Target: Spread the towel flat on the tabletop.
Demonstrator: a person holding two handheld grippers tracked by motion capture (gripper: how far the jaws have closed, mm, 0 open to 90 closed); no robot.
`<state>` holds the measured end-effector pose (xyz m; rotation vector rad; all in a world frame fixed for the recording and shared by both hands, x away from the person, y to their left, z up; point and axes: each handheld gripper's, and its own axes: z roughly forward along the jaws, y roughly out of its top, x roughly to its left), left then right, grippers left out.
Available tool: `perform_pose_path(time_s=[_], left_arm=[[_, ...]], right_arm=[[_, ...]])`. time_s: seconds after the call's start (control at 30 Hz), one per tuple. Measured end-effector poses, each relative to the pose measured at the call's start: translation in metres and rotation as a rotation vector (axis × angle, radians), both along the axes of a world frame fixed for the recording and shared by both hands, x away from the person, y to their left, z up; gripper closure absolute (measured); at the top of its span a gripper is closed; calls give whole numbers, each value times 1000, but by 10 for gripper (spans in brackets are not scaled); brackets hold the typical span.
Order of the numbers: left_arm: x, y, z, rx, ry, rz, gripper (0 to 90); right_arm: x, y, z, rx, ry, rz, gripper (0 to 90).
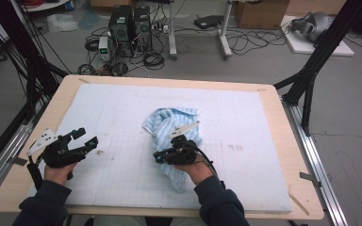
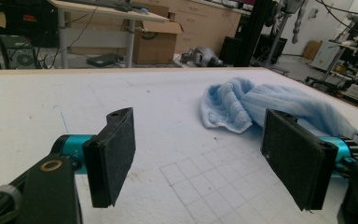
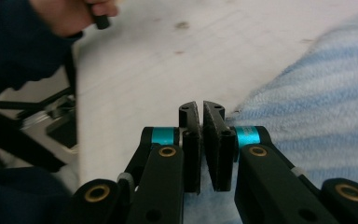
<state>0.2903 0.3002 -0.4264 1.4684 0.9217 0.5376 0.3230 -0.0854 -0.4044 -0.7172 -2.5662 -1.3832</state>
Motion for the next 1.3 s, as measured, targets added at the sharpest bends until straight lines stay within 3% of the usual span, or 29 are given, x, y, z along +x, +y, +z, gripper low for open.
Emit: perform_pose_path(time_s=[0.1, 0.2, 0.27, 0.3, 0.33, 0.37, 0.43, 0.53, 0.63, 0.67, 0.73, 0.77, 0.8, 0.9, 1.03, 1.13, 1.2, 1.3], left_arm=[[0, 1, 0, -2, -1, 3, 265], [0, 2, 0, 0, -1, 4, 265], [-1, 2, 0, -2, -1, 4, 265], [-1, 2, 0, -2, -1, 4, 265], [0, 1, 0, -2, 0, 4, 265], [0, 1, 0, -2, 0, 4, 265], [0, 0, 0, 1, 1, 2, 265], [0, -1, -1, 2, 3, -2, 265], [1, -2, -1, 5, 6, -4, 265], [1, -3, -1, 8, 5, -7, 265], [1, -4, -1, 10, 4, -10, 266], [1, -4, -1, 10, 4, -10, 266], [1, -4, -1, 9, 5, -10, 266], [0, -3, -1, 7, 4, -7, 266], [0, -2, -1, 6, 4, -4, 266], [0, -3, -1, 7, 4, -6, 266], [0, -4, -1, 9, 6, -10, 267], [0, -5, -1, 11, 7, -10, 267]], right_arm=[[-3, 12, -7, -17, 7, 41, 849], [-3, 10, -6, -22, -4, 27, 821], [4, -10, 3, 39, -37, -77, 704], [6, -19, 7, 45, -64, -127, 669], [8, -28, 10, 6, -109, -192, 647], [10, -36, 11, -65, -156, -256, 642], [14, -50, 5, -223, -190, -359, 603], [14, -62, -12, -305, -144, -422, 524], [13, -60, -29, -375, -109, -403, 518], [12, -59, -30, -376, -132, -403, 569], [13, -60, -28, -381, -129, -385, 760], [13, -60, -28, -381, -129, -385, 760], [13, -60, -26, -392, -133, -359, 851], [13, -59, -23, -396, -162, -347, 867], [16, -77, -8, -263, -200, -444, 868], [22, -94, 2, -236, -229, -528, 868], [27, -106, 7, -217, -226, -570, 868], [34, -121, 10, -258, -261, -641, 867]])
